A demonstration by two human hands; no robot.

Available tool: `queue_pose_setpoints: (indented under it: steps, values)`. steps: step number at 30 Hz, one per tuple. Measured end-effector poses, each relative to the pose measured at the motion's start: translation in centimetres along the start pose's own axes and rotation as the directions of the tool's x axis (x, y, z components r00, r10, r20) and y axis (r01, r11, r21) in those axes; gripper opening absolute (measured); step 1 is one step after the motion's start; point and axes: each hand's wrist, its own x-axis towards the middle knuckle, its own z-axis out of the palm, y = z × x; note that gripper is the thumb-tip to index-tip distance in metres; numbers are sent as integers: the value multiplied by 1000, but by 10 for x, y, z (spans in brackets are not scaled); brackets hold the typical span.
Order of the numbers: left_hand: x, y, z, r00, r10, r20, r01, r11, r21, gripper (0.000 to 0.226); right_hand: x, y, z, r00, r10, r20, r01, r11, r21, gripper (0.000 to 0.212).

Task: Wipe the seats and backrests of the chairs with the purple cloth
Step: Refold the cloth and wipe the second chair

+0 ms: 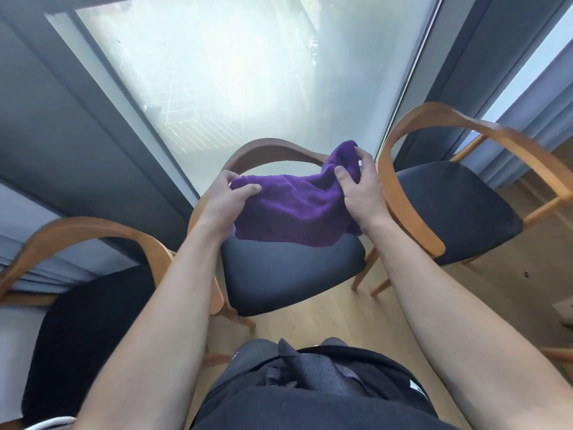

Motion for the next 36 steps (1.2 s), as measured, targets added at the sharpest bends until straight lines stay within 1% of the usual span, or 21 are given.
queue_pose_setpoints:
  steps: [3, 5, 7, 8, 11, 15, 17, 19, 20, 22, 23, 25, 26, 27, 30, 31, 32, 34, 36]
  values:
    - [5, 1, 1, 994, -98, 42, 99, 995, -15, 46, -2, 0, -1, 996, 8, 90, -5, 999, -42, 60]
    - [1, 2, 3, 997, -77, 30, 76, 997, 19, 39, -2, 1, -4, 987, 10, 159, 9, 993, -120, 64]
    - [-7, 2, 6, 999, -44, -4, 44, 999, 22, 32, -1, 2, -6, 981, -10, 194, 49, 979, -199, 60]
    - [-11, 2, 7, 999, -45, -4, 45, 999, 0, 35, -1, 2, -7, 979, -29, 200, 74, 972, -224, 56]
    - [-20, 7, 11, 996, -80, 43, 81, 996, -24, 41, -3, 2, -6, 982, -84, 172, 121, 967, -222, 45]
    - [-26, 7, 11, 986, -133, 101, 133, 991, 15, 30, -6, 0, -6, 995, -69, 70, 79, 985, -155, 33]
    - [-28, 6, 11, 980, -166, 107, 163, 986, 38, 39, -7, -3, -7, 998, -56, 26, 59, 991, -121, 31]
    - [-32, 8, 12, 976, -189, 111, 189, 982, 4, 46, -9, -7, -7, 997, -56, 62, 62, 993, -105, 34]
    - [-33, 10, 14, 976, -171, 137, 179, 983, -49, 41, -11, -9, -5, 992, -70, 109, 82, 990, -117, 33]
    - [-37, 16, 21, 976, -84, 199, 117, 980, -158, 26, -16, -11, -1, 967, -112, 228, 162, 964, -213, 23]
    - [-39, 21, 25, 974, -36, 223, 82, 977, -198, 19, -18, -10, 3, 948, -109, 300, 193, 944, -266, 25]
    - [-43, 31, 32, 967, 44, 252, 29, 959, -281, 10, -23, -8, 12, 899, -58, 433, 213, 924, -318, 47]
    - [-44, 35, 35, 964, 75, 254, 8, 951, -309, 8, -24, -6, 16, 895, -52, 443, 213, 923, -322, 52]
    - [-45, 37, 36, 964, 99, 248, -13, 945, -326, 9, -23, -5, 19, 908, -76, 412, 218, 926, -308, 49]
    - [-44, 36, 36, 969, 106, 221, -24, 938, -345, 18, -20, -5, 21, 946, -172, 275, 239, 943, -233, 28]
    - [-41, 35, 35, 968, 94, 234, -13, 945, -326, 21, -20, -5, 22, 949, -192, 252, 249, 944, -216, 24]
    - [-38, 34, 35, 962, 80, 260, -6, 962, -273, 28, -21, -4, 23, 950, -201, 240, 250, 948, -196, 21]
    - [-29, 35, 34, 952, 33, 306, -17, 998, -54, 51, -26, -4, 27, 950, -211, 229, 251, 955, -160, 20]
    - [-24, 37, 33, 941, -33, 337, -11, 992, 127, 73, -30, -3, 32, 948, -234, 215, 269, 951, -152, 21]
